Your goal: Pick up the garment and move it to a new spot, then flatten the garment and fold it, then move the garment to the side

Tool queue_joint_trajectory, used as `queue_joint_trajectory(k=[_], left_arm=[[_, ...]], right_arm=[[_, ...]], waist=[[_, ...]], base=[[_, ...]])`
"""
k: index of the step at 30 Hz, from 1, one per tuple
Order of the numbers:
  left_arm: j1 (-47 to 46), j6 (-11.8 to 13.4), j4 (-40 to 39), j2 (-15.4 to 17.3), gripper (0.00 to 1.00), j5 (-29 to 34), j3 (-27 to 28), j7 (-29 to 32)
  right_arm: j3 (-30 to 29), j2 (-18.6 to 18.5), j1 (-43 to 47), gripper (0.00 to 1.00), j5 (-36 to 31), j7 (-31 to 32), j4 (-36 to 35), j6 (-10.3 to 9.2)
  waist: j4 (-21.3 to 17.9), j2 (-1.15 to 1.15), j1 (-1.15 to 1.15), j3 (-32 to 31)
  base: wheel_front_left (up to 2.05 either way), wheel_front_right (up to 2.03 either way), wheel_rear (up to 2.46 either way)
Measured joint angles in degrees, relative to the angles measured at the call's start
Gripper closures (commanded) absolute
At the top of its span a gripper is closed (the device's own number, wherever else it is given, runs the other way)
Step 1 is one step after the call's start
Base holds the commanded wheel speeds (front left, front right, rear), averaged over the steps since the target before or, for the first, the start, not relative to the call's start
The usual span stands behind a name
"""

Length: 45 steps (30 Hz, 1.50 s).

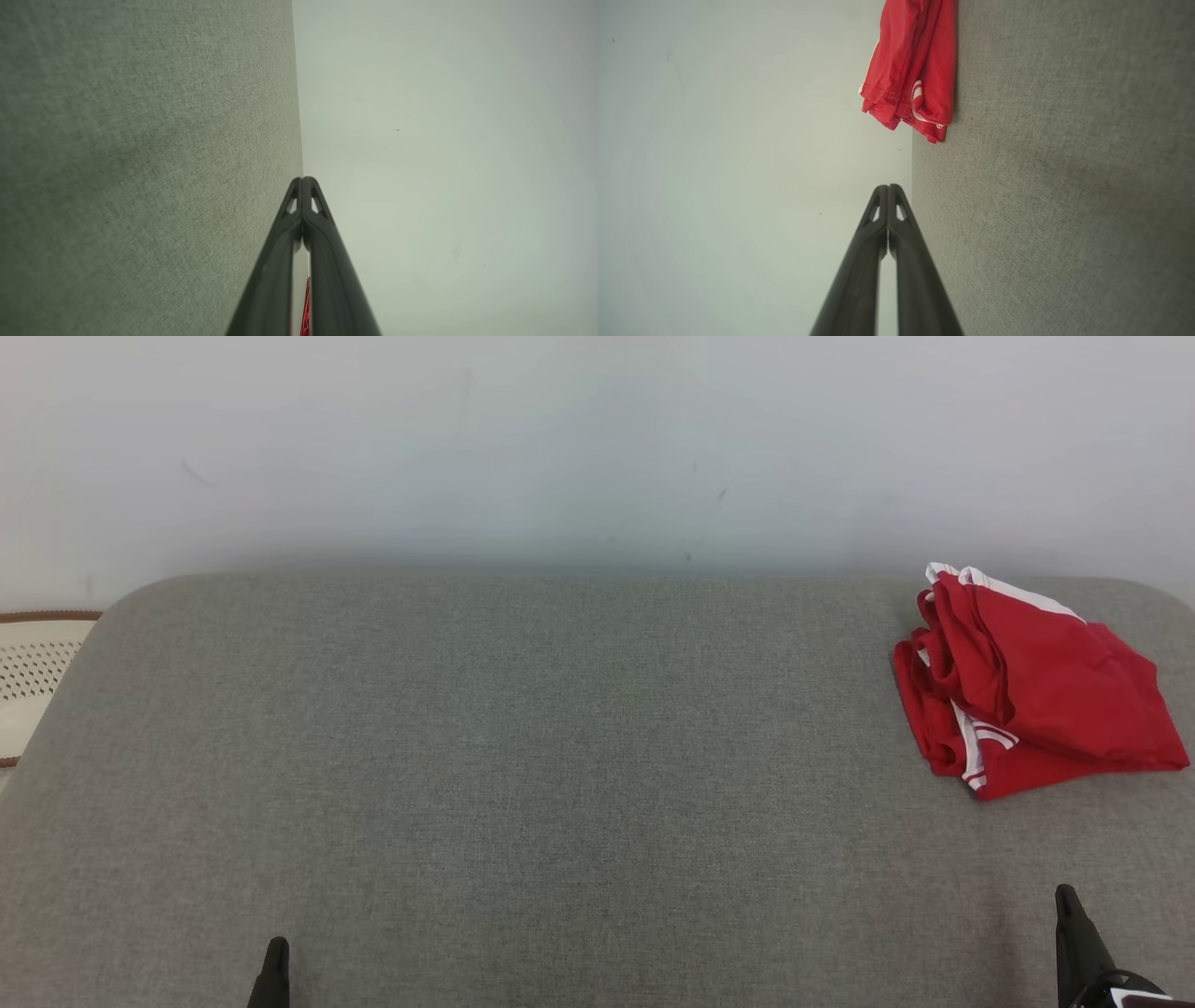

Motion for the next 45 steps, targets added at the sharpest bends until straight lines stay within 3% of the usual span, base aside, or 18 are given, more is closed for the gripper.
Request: queue_joint_trajectory(k=[11,45], left_arm=[[-0.4,-0.9,0.5,-0.2,1.00,-3.9,0.6,0.8],[-0.7,-0.9,0.5,-0.6,1.00,-3.8,1.0,1.2]], right_arm=[[-0.9,0.1,-0.1,1.00,4.1,0.9,0.6,0.00],[-1.8,0.7,-0.2,1.00,3.7,1.6,0.6,0.01]], waist=[[0.2,0.00,0.00,0.3],[0.2,0.00,0.00,0.3]], base=[[0.00,0.00,0.00],[0.00,0.00,0.00]])
